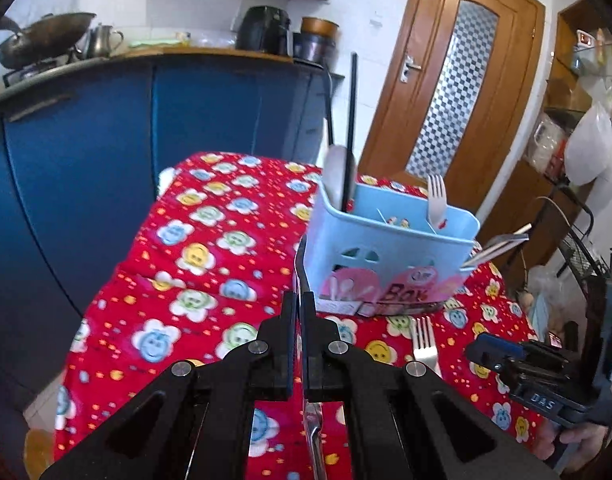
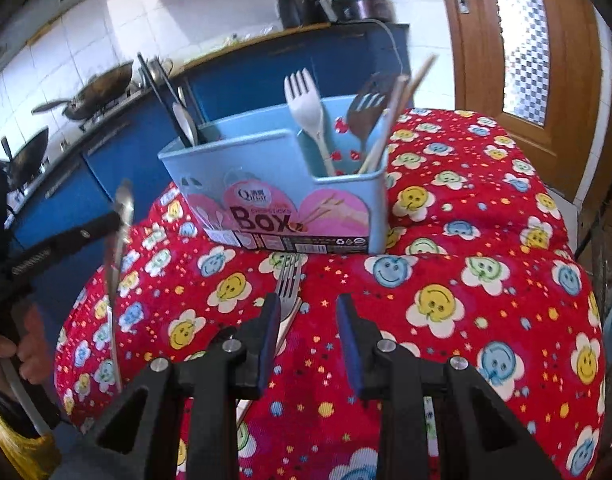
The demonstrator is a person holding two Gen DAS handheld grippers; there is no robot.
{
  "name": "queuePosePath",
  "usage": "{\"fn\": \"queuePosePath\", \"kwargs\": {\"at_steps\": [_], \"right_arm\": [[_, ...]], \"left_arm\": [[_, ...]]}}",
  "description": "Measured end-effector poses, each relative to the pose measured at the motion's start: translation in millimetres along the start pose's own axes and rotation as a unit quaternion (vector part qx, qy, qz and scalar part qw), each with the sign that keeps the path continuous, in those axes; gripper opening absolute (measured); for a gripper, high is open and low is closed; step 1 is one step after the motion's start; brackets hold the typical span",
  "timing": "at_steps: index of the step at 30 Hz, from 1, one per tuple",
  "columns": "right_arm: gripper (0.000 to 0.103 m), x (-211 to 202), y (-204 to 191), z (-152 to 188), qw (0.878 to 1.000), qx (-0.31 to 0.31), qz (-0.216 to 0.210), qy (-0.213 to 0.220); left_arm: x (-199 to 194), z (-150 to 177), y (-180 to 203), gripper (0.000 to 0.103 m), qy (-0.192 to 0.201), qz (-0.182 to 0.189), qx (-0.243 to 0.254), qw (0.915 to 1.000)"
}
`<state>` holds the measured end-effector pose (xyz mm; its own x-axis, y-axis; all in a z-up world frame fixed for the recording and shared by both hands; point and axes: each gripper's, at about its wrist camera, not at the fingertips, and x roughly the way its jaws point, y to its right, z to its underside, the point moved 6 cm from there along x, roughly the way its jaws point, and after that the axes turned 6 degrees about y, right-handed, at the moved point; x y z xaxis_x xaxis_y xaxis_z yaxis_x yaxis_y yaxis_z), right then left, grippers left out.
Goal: Organize utensils
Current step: 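Grasp a metal knife with the left tool while the right tool grasps a metal fork, then lift the knife and fork and carry them above the blue caddy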
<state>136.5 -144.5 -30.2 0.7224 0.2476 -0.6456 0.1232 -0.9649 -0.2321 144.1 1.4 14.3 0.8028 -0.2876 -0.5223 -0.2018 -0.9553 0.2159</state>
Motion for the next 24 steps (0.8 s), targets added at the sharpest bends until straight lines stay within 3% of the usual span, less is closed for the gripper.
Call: {"fn": "queuePosePath", "kwargs": {"at_steps": [14, 16, 19, 24], "right_arm": [[0.031, 54, -12, -12, 0.997, -0.047, -0.015, -0.067], [0.018, 58, -13, -12, 0.996, -0.050, -0.019, -0.074], [0.008, 59, -16, -15, 0.995, -0.046, -0.038, -0.075], [0.004, 44, -26, -21, 0.996, -0.048, -0.063, -0.051]], "left_arm": [[-13, -1, -7, 0.002, 0.024, 0.018, -0.012, 0.9995], [-13, 0, -5, 0.002, 0.024, 0.022, -0.011, 0.9994], [-14, 0, -4, 0.001, 0.025, 0.026, -0.012, 0.9993], [-18, -3, 4, 0.001, 0.030, 0.044, -0.004, 0.9986]]}}
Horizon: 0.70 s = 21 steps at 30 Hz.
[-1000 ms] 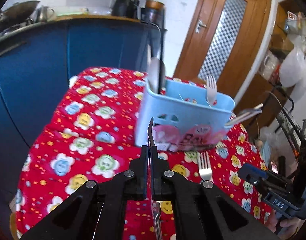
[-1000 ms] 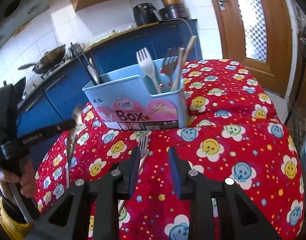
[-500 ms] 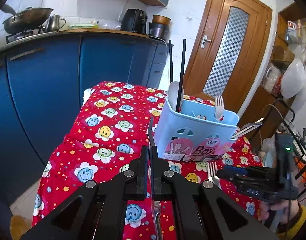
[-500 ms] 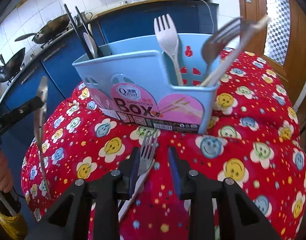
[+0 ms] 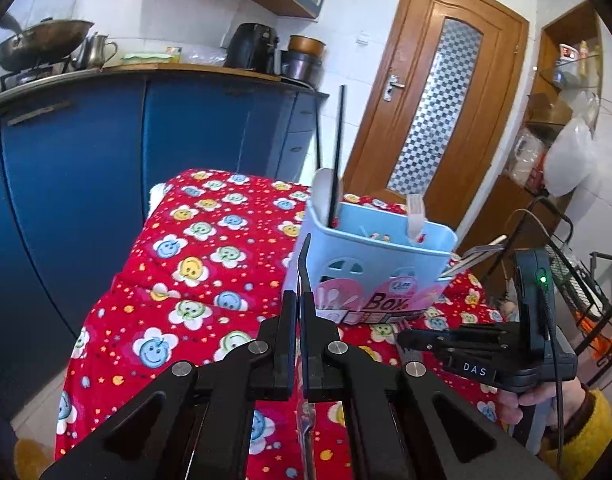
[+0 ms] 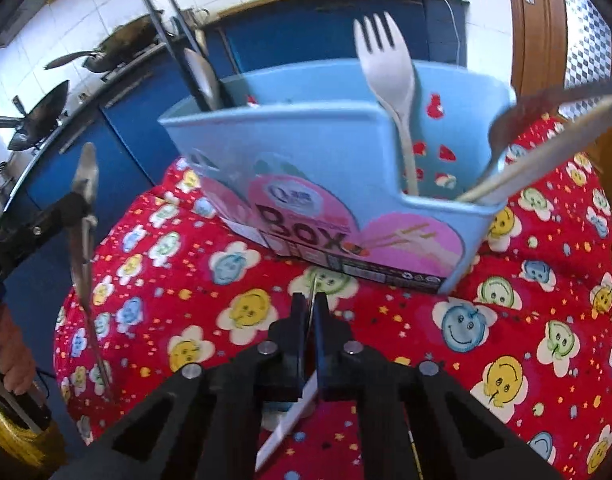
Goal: Organize utensils
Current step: 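Lift the knife and fork and carry them above the blue caddy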
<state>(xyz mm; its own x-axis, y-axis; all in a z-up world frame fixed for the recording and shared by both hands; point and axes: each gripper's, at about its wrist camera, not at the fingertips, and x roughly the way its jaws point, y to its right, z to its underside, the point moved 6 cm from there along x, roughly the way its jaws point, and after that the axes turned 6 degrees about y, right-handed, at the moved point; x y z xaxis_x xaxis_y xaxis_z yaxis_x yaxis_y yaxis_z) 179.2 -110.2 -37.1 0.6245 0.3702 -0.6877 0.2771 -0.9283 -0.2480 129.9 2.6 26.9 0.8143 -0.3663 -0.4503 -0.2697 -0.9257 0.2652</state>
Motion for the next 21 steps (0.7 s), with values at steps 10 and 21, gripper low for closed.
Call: {"fn": "queuePosePath", "kwargs": {"at_steps": [10, 21], "right_arm": [[0.003, -79, -21, -11, 0.992, -0.017, 0.028, 0.125], [0.003, -144, -40, -19, 0.962, -0.037, 0.097, 0.253]], "left_arm": [[-17, -14, 14, 0.001, 0.035, 0.017, -0.004, 0.9992], [-36, -39, 26, 0.001, 0.082, 0.022, -0.005, 0.9964]]}}
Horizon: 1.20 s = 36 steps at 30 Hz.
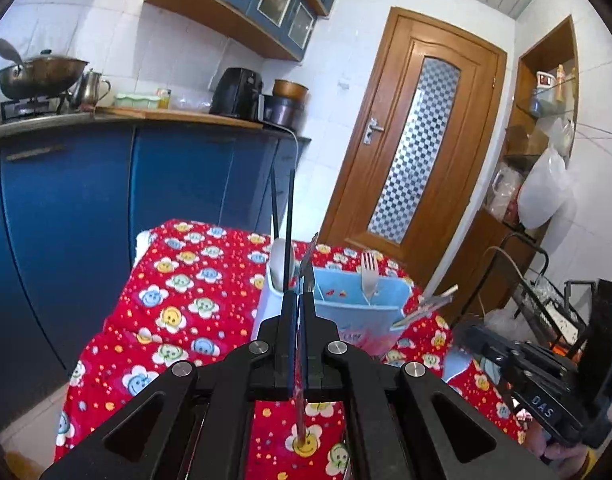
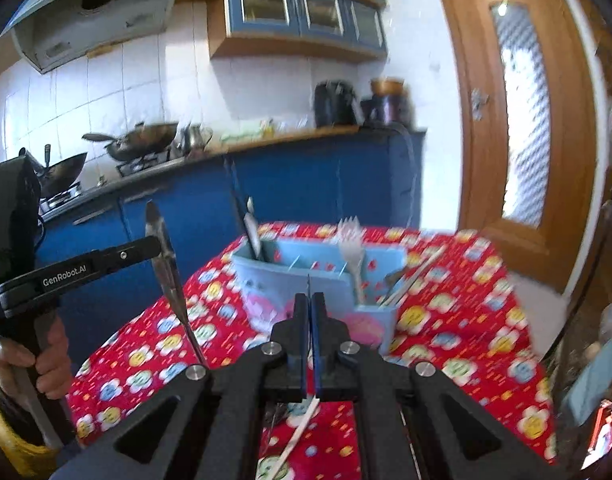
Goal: Organize utensils
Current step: 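Lift the knife and fork and carry them above the blue caddy, then lower the knife and fork into the caddy and open both tools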
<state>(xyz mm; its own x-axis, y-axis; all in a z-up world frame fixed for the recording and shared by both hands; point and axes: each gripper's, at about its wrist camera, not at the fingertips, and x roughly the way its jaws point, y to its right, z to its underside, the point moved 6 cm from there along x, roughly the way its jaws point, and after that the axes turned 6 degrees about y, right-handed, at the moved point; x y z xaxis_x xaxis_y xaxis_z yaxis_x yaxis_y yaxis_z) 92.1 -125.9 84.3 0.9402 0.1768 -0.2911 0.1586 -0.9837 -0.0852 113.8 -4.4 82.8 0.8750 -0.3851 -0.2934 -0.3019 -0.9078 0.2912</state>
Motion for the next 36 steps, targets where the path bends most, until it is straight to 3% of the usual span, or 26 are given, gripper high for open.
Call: {"fn": "queuePosePath", "kwargs": {"at_steps": [9, 22, 29, 36], "right_arm": [[0.003, -12, 11, -28, 0.999, -0.006, 0.025, 0.044], [0.003, -10, 20, -34, 0.998, -0.003, 0.035, 0.054], [0.003, -7, 23, -50, 0.996, -0.020, 0.047, 0.066], [0.003, 8, 34, -77, 0.994, -0.036, 0.071, 0.080]], "left_arm": [[-4, -40, 5, 0.001, 0.038, -0.007, 0.005, 0.9992], [4, -104, 20, 0.001, 0.103, -0.014, 0.005, 0.9946], [29, -103, 28, 0.001, 0.113, -0.002, 0.007, 0.9936], [51, -84, 37, 0.001, 0.110, -0.021, 0.049, 0.9925]]}}
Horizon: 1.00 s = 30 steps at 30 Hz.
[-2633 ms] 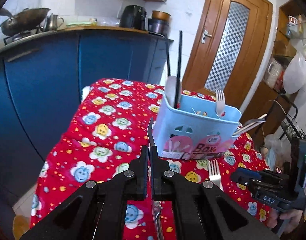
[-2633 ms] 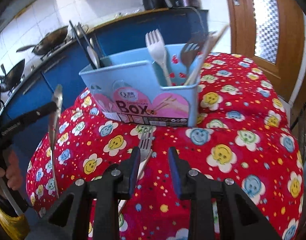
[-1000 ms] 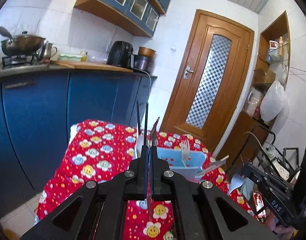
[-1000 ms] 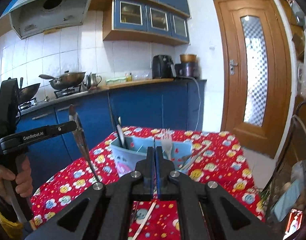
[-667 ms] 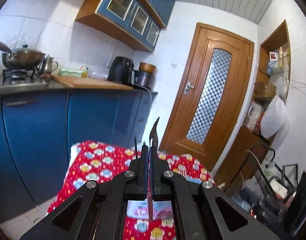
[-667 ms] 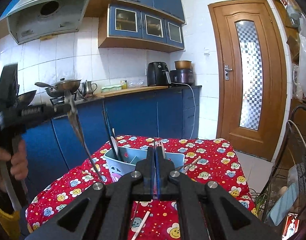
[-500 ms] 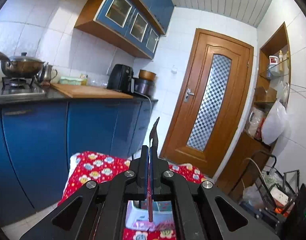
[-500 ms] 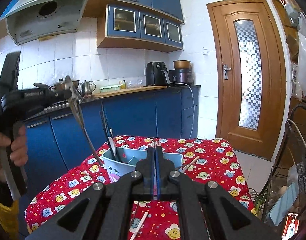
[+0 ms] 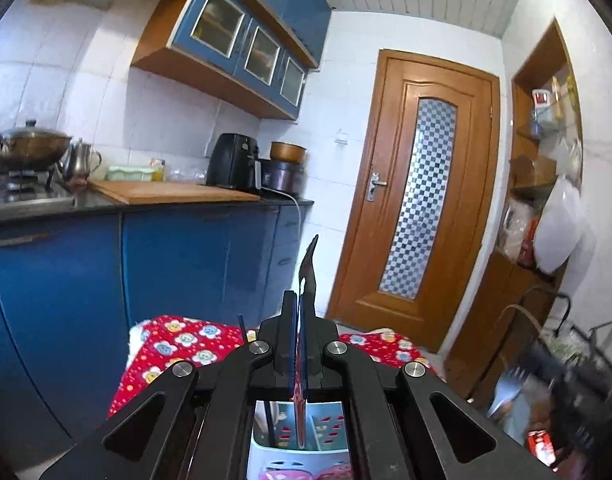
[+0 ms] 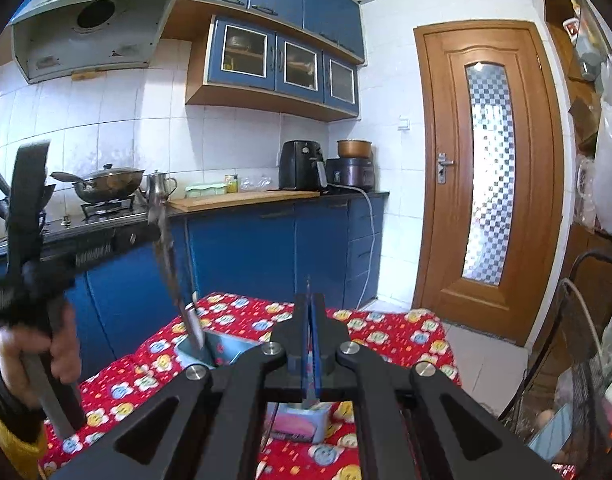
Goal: Organize utensils
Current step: 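Lower the knife and fork into the caddy and open both tools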
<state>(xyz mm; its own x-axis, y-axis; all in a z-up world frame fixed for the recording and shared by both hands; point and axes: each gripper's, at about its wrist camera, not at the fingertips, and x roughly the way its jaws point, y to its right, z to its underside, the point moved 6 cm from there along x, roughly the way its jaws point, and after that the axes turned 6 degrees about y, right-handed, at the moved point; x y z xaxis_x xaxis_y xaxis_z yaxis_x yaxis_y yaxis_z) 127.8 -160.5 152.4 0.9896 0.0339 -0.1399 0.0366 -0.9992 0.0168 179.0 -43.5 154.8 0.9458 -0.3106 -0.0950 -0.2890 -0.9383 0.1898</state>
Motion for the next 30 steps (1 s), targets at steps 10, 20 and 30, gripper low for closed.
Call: {"fn": "queuePosePath", "kwargs": {"at_steps": [10, 20, 30], "right_arm": [[0.003, 39, 10, -7, 0.999, -0.007, 0.031, 0.004], [0.003, 62, 11, 11, 0.999, -0.011, 0.032, -0.016], [0.003, 82, 7, 36, 0.999, -0.012, 0.013, -0.049]], "left_arm": [[12, 10, 3, 0.001, 0.000, -0.003, 0.014, 0.9999], [26, 11, 2, 0.001, 0.003, -0.003, 0.007, 1.0000], [37, 38, 3, 0.001, -0.025, 0.008, 0.011, 0.9996]]}}
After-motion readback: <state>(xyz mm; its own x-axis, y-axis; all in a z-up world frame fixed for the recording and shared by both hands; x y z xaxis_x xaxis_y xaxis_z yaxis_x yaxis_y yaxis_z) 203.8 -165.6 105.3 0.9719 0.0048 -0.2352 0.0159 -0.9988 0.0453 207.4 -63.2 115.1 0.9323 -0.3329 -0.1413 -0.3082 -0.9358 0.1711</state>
